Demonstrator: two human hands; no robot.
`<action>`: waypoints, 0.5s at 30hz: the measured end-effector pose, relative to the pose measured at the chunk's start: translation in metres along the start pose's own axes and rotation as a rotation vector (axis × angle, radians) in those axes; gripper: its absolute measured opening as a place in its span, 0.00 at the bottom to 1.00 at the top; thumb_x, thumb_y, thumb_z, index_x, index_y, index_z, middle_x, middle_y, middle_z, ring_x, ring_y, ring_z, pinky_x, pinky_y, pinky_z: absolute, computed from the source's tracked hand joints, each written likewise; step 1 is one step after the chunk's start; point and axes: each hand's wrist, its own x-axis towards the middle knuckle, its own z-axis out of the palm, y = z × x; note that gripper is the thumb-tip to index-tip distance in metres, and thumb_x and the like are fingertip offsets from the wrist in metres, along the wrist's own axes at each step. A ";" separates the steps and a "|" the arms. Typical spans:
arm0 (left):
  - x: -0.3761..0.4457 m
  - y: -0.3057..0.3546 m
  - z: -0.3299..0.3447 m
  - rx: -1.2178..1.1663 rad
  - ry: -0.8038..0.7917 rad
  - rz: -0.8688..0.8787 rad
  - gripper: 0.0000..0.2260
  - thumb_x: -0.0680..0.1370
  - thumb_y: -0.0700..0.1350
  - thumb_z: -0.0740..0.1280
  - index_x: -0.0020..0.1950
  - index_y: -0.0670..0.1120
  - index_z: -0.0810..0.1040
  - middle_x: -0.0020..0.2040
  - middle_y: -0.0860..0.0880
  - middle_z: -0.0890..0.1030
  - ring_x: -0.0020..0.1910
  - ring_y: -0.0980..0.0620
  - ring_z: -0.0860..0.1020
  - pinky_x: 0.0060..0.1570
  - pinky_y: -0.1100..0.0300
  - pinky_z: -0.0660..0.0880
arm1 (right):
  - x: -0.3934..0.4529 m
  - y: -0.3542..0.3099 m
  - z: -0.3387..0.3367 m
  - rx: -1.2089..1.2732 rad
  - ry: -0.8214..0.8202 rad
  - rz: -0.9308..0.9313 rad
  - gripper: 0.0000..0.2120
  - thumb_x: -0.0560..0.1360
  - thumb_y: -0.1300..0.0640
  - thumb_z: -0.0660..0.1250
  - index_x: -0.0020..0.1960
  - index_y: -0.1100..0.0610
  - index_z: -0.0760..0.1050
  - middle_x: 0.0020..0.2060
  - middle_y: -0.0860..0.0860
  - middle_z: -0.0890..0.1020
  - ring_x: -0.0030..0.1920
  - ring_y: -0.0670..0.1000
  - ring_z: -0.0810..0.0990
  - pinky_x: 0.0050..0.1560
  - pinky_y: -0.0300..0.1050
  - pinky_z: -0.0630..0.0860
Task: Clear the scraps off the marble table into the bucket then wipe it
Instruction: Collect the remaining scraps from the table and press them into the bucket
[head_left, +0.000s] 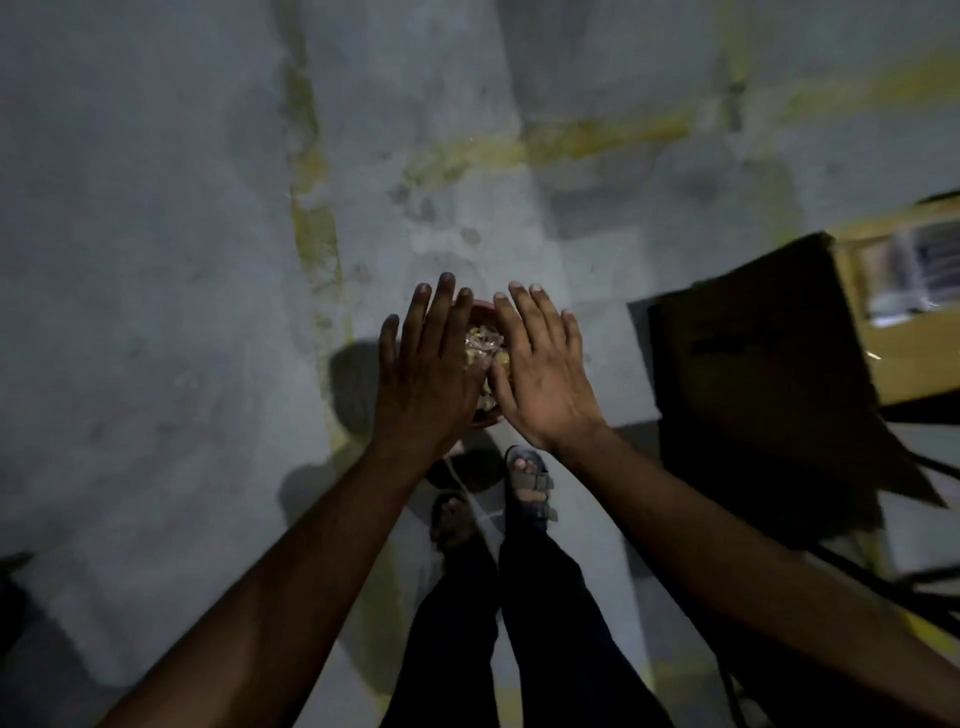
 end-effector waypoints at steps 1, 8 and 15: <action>-0.008 0.011 -0.026 -0.007 0.015 0.007 0.30 0.82 0.58 0.53 0.81 0.46 0.56 0.83 0.46 0.52 0.81 0.46 0.51 0.76 0.41 0.55 | -0.017 -0.008 -0.024 0.001 0.017 0.006 0.31 0.82 0.47 0.54 0.82 0.58 0.54 0.82 0.57 0.56 0.82 0.57 0.50 0.80 0.63 0.51; -0.069 0.100 -0.168 -0.051 0.050 0.173 0.32 0.80 0.57 0.58 0.81 0.46 0.57 0.82 0.46 0.55 0.81 0.46 0.54 0.76 0.43 0.55 | -0.152 -0.037 -0.159 -0.104 0.164 0.144 0.32 0.84 0.43 0.52 0.82 0.60 0.55 0.81 0.59 0.58 0.82 0.59 0.52 0.80 0.63 0.52; -0.103 0.195 -0.214 -0.077 -0.030 0.544 0.32 0.83 0.60 0.51 0.82 0.47 0.49 0.83 0.46 0.49 0.81 0.47 0.48 0.77 0.42 0.52 | -0.269 -0.020 -0.223 -0.094 0.386 0.449 0.34 0.83 0.39 0.50 0.83 0.57 0.54 0.83 0.56 0.54 0.83 0.56 0.48 0.80 0.62 0.50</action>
